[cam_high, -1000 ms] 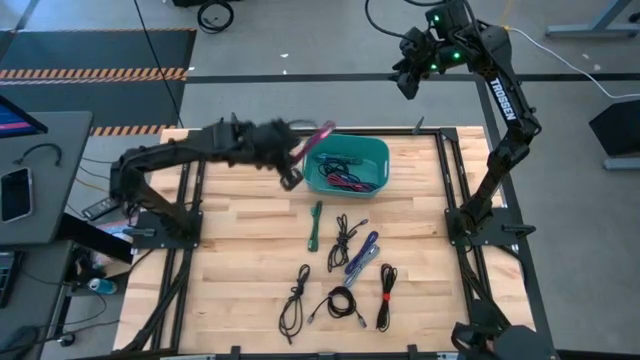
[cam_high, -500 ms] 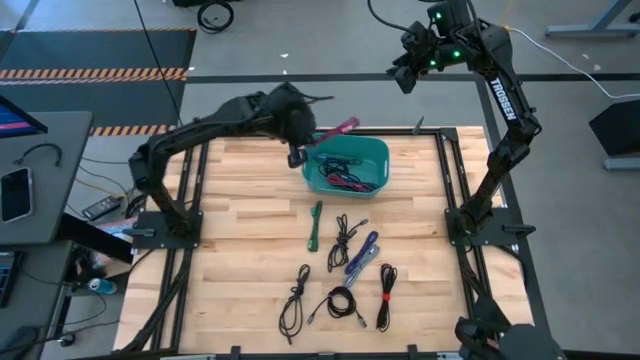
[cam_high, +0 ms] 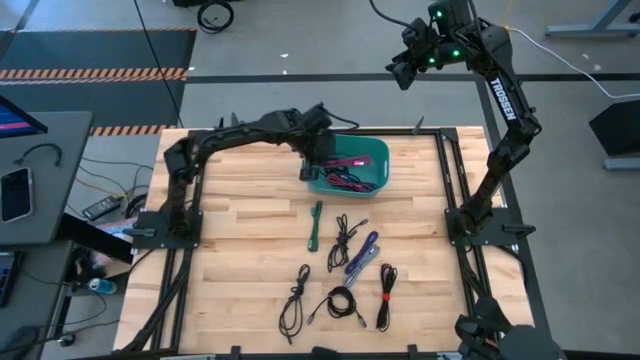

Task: Pick and place USB-C Cables
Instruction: Put the pink charger cable into the light blue bin

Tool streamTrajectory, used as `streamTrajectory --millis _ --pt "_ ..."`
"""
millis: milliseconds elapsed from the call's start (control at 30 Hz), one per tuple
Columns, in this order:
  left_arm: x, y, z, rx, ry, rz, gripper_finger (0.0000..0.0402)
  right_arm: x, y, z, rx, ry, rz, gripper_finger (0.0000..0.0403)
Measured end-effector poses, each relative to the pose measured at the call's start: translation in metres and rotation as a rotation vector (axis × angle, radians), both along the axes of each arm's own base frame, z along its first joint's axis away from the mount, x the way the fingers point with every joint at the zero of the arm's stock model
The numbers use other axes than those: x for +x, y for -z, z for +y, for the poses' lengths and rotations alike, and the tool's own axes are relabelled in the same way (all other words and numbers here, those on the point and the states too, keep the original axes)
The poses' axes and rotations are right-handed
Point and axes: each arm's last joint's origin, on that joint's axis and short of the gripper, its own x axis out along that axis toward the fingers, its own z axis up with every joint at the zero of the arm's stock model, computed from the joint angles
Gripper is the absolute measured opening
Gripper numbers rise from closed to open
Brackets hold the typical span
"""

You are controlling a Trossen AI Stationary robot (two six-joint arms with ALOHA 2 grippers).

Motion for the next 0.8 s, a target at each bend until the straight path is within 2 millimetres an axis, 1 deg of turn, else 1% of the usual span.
streamTrajectory --millis 100,300,467,533,667,800 --pt "0.002 0.008 0.007 0.013 0.014 0.005 0.0009 0.000 0.000 0.000 0.008 0.007 -0.005 0.0171" --pt "-0.005 0.021 0.031 -0.004 -0.037 0.023 0.0009 0.000 0.000 0.000 0.008 0.007 -0.005 0.0171" --pt "-0.014 0.026 0.053 -0.084 -0.092 -0.012 0.0009 0.000 0.000 0.000 0.008 0.007 -0.005 0.0171" --pt "-0.019 0.029 0.058 -0.127 -0.118 -0.001 0.0009 0.000 0.000 0.000 0.008 0.006 -0.005 0.0171" --pt "-0.024 0.031 0.065 -0.136 -0.139 0.008 0.0009 0.000 0.000 0.000 0.008 0.006 -0.005 0.0171" --pt "-0.023 0.031 0.064 -0.136 -0.138 0.003 0.0009 0.000 0.000 0.000 0.008 0.005 -0.005 0.0171"
